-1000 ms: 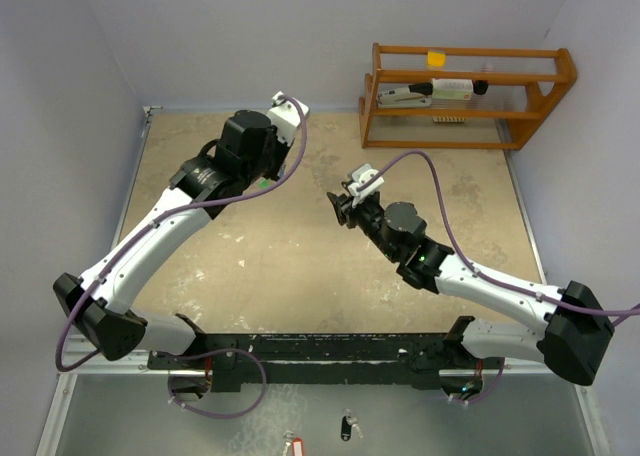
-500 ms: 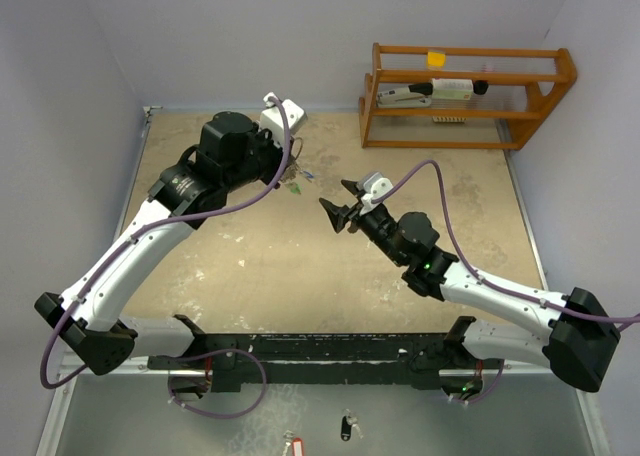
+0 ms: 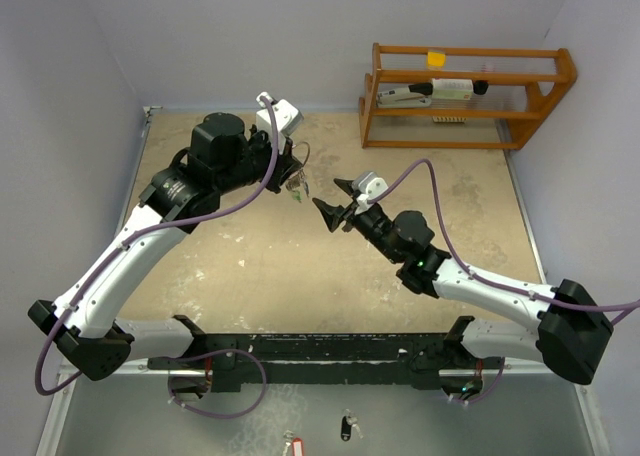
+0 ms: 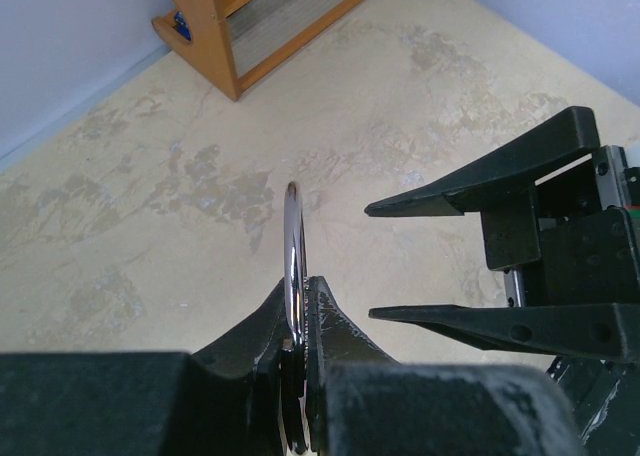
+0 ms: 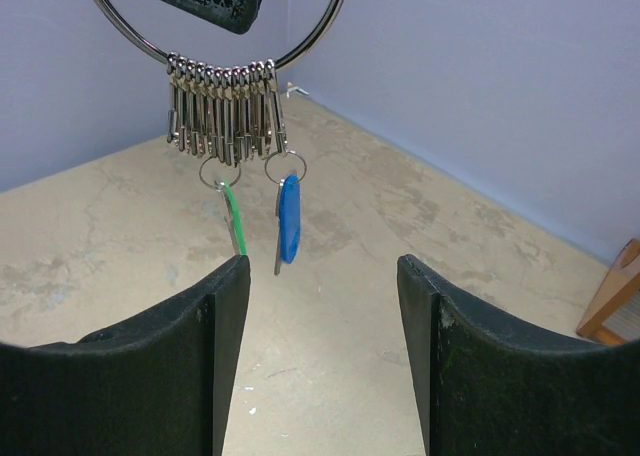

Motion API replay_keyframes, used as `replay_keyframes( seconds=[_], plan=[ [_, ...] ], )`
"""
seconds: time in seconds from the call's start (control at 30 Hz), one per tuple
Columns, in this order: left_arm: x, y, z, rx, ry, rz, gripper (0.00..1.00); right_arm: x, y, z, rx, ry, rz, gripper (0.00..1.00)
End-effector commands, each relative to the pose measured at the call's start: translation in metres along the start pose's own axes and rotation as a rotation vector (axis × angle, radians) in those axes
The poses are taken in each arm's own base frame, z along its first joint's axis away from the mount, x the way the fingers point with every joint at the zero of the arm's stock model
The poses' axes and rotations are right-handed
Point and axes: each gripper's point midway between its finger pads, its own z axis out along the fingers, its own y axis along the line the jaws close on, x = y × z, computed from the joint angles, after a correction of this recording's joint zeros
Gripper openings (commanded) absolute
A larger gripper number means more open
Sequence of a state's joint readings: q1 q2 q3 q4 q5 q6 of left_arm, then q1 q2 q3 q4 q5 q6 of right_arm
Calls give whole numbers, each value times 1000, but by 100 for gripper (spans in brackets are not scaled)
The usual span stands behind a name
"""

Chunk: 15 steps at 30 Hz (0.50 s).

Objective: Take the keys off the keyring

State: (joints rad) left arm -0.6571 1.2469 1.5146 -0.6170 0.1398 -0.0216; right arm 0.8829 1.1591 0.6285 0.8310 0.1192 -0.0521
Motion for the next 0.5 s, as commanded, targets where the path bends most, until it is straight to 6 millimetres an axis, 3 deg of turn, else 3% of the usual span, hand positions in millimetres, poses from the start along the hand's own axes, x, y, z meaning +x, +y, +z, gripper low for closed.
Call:
replay_keyframes(
  seconds=[0.0, 0.47],
  plan=[
    [-44, -12, -22, 47, -145, -4, 0, -47, 2, 12, -16, -138, 17, 63],
    [-40, -14, -21, 55, -144, -12, 0, -52, 11, 26, -55, -153, 40, 63]
  ],
)
